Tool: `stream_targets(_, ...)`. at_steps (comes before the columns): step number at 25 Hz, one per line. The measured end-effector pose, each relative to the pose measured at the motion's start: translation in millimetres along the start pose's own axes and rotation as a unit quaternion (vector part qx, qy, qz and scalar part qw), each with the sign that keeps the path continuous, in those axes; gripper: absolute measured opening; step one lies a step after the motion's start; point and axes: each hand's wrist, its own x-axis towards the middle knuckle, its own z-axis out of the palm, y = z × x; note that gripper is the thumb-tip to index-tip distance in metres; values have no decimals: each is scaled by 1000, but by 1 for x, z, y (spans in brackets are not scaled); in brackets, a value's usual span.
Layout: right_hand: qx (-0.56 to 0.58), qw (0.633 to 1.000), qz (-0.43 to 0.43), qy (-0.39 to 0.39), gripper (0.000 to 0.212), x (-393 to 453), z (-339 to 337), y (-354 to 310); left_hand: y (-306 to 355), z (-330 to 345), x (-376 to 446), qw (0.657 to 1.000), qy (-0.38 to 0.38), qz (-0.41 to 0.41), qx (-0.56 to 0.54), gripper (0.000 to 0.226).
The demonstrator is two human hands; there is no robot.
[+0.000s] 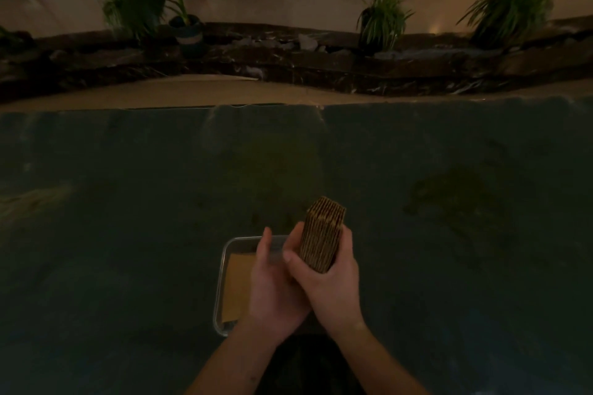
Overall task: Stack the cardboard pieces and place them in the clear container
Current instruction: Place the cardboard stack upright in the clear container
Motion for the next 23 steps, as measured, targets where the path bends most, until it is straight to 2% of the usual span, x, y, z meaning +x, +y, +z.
stream_targets(2, -13, 999, 32, 11, 64, 9, -5, 7, 4, -1, 3, 978, 33, 127, 165, 49)
stream_targets(3, -32, 999, 42, 8, 58, 12, -7, 11, 5, 1, 5, 943, 30, 171, 285, 43)
stream_targets(5, -106, 994, 35, -10, 46, 11, -6, 23, 1, 1, 10, 872, 10, 170, 459, 47)
stream_targets(7, -143, 989, 35, -20, 37, 8, -2, 30, -3, -1, 17, 847, 25, 148, 510, 50)
stream_targets(8, -121, 991, 55, -26, 37, 9, -4, 30, -3, -2, 20, 851, 29, 139, 505, 48)
stream_targets(10, 48, 982, 158, -93, 50, 17, -14, 28, 1, -8, 23, 883, 27, 100, 459, 49)
stream_targets(12, 245, 906, 273, -211, 72, 28, -32, 24, 10, -17, 26, 934, 16, 27, 356, 60)
stream_targets(13, 293, 866, 304, -268, 73, 31, -38, 22, 15, -23, 27, 952, -6, -9, 307, 68)
stream_targets(15, 348, 802, 331, -356, 60, 30, -42, 24, 23, -32, 29, 961, -63, -73, 261, 80)
stream_targets(16, 363, 782, 342, -373, 53, 28, -40, 26, 24, -34, 31, 960, -72, -90, 253, 78)
stream_targets(18, 379, 768, 353, -377, 47, 25, -37, 32, 20, -35, 38, 958, -38, -98, 267, 67)
stream_targets(20, 386, 768, 355, -367, 44, 26, -37, 36, 17, -33, 43, 952, 8, -85, 295, 69)
stream_targets(22, 359, 783, 377, -340, 45, 32, -39, 39, 13, -35, 50, 945, 40, -74, 316, 73)
stream_targets(23, 311, 805, 388, -323, 48, 36, -40, 39, 12, -36, 55, 946, 54, -67, 311, 69)
